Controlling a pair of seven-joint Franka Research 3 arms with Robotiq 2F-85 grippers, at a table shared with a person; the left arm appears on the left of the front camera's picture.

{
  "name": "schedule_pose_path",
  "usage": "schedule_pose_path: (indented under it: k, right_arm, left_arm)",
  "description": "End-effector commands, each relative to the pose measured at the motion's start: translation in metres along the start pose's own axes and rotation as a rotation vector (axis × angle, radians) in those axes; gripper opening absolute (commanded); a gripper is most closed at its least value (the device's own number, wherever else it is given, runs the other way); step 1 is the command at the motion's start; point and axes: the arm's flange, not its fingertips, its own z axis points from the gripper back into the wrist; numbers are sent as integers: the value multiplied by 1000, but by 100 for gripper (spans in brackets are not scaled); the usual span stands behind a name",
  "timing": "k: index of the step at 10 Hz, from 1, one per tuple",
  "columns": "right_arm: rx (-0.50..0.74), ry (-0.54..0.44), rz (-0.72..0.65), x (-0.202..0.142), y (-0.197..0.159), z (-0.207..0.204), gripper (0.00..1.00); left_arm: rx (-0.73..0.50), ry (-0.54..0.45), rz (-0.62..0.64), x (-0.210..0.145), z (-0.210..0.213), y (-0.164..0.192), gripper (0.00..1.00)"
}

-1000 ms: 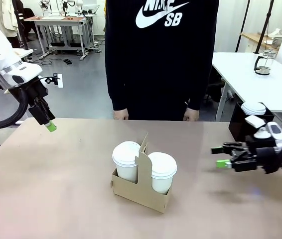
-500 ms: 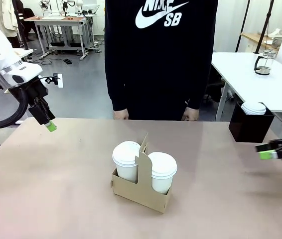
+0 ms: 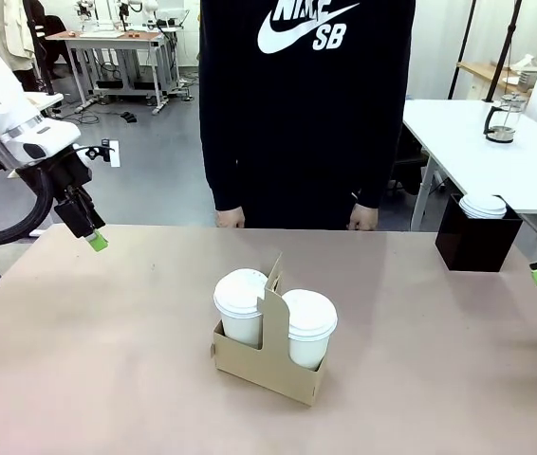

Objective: Pour a drink into a cup and package it in a carrier.
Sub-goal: Insert the held 600 ml Paper Cup into the Cup Carrier.

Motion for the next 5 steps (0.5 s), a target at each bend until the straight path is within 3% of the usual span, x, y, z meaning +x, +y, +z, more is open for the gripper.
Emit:
schedule_pose_path:
  k: [1,5]
  right_arm:
    - [-3,-14,6,-2,-3,3,100]
    - [-3,-14,6,-2,-3,3,100]
  left_arm:
    - [5,-19,6,-1,0,-2,100]
    - [5,-19,6,-1,0,-2,100]
